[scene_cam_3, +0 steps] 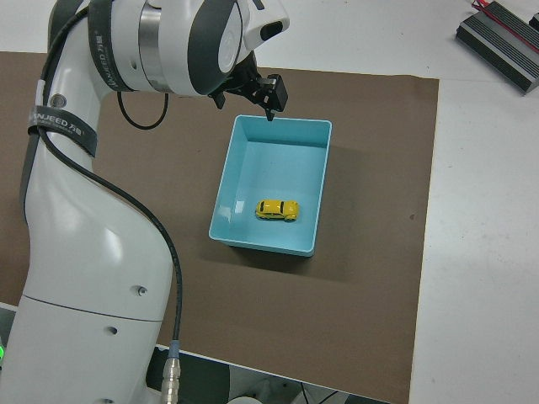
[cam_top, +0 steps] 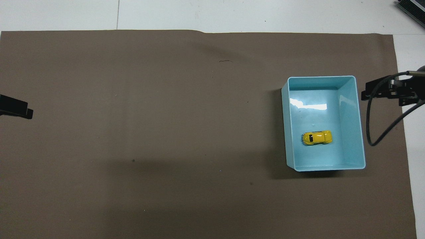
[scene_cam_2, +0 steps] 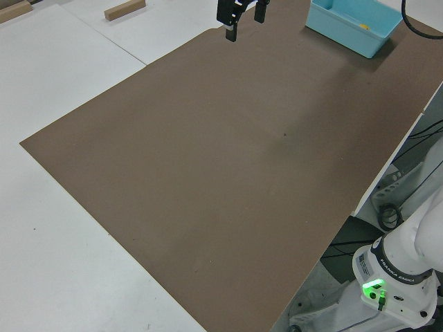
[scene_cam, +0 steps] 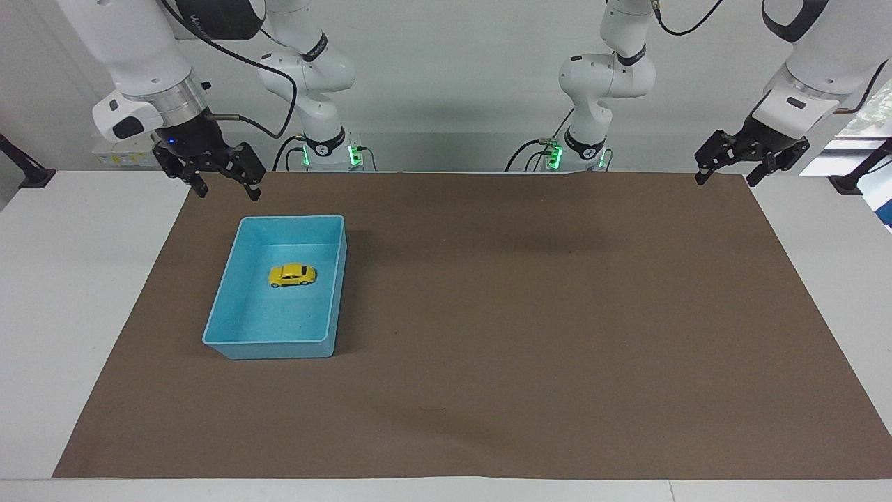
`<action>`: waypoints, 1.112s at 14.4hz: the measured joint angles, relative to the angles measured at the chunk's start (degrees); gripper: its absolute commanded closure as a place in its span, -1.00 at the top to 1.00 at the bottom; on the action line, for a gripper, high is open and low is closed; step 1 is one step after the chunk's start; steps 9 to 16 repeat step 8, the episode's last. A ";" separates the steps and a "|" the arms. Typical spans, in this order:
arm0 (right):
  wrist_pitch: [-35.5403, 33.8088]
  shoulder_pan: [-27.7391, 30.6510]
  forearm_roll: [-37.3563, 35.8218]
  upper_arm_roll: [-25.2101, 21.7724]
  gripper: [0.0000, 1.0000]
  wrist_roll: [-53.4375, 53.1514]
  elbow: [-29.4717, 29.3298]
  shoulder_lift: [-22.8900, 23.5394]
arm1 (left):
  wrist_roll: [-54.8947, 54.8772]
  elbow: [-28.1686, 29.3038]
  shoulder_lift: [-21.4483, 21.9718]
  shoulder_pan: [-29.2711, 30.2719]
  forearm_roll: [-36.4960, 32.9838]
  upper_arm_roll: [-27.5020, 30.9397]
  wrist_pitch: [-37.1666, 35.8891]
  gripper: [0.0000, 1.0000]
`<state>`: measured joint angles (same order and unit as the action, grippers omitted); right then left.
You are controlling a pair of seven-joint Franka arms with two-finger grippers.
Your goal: Wind up and store yellow beetle car
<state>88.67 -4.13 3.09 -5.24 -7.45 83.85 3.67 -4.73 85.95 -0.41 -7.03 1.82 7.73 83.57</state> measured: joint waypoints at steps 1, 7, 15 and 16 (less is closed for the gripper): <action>0.00 0.00 0.00 0.00 1.00 0.01 0.00 0.00 | 0.00 0.00 0.00 0.00 0.00 0.00 0.00 1.00; -0.01 0.01 -0.02 -0.08 1.00 5.37 0.01 0.00 | 0.00 0.00 0.00 0.00 0.00 0.00 0.00 1.00; -0.02 0.01 -0.03 -0.17 1.00 7.06 0.01 0.00 | 0.00 0.00 0.00 0.00 0.00 0.00 0.00 1.00; -0.02 0.01 -0.03 -0.17 1.00 7.06 0.01 0.00 | 0.00 0.00 0.00 0.00 0.00 0.00 0.00 1.00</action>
